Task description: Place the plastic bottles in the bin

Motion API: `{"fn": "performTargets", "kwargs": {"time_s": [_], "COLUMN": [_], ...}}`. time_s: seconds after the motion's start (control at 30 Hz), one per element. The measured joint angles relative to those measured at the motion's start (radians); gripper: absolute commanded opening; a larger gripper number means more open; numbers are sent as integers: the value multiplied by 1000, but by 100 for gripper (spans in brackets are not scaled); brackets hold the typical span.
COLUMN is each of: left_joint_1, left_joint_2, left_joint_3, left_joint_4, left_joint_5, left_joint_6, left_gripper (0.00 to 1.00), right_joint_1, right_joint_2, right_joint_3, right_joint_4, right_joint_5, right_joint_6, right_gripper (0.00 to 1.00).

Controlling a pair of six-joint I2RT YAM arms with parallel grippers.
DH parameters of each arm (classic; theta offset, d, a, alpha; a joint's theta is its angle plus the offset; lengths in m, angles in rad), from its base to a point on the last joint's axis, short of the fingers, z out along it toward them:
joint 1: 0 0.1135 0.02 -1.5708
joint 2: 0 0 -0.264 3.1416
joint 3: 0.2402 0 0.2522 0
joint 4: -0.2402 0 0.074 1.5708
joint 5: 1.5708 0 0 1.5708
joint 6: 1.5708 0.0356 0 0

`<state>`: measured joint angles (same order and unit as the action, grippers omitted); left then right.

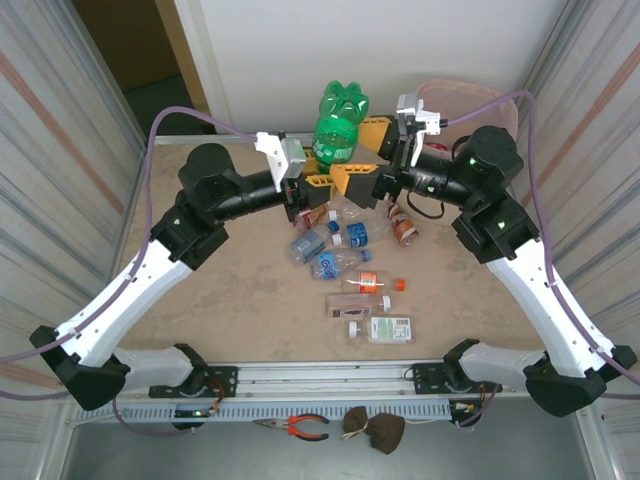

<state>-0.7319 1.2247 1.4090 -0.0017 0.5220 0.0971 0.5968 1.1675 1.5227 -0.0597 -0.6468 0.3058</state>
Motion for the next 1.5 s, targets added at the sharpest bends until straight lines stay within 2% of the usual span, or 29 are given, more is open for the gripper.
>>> {"fn": "performTargets", "kwargs": {"time_s": [0.27,0.73,1.17,1.33,1.5], "left_joint_1": [-10,-18,-23,-23,-23], "left_joint_2": [0,1,11,12,13], "left_joint_3": [0,0,0,0,0], "left_joint_4": [7,7,7,7,8], "left_joint_5": [0,3,8,8,8], "left_joint_6": [-6,-13,-15,-14,-18], "left_gripper": [34,34,34,38,49], "right_joint_1": [25,32,32,32,32], "right_joint_2": [21,27,35,35,35], "right_joint_3": [14,51,71,71,71], "right_joint_4": [0,21,29,23,15], "right_joint_5": [32,53,64,68,69], "right_joint_6": [-53,-66,-87,-90,-91], "right_gripper": [89,81,61,57,55]}}
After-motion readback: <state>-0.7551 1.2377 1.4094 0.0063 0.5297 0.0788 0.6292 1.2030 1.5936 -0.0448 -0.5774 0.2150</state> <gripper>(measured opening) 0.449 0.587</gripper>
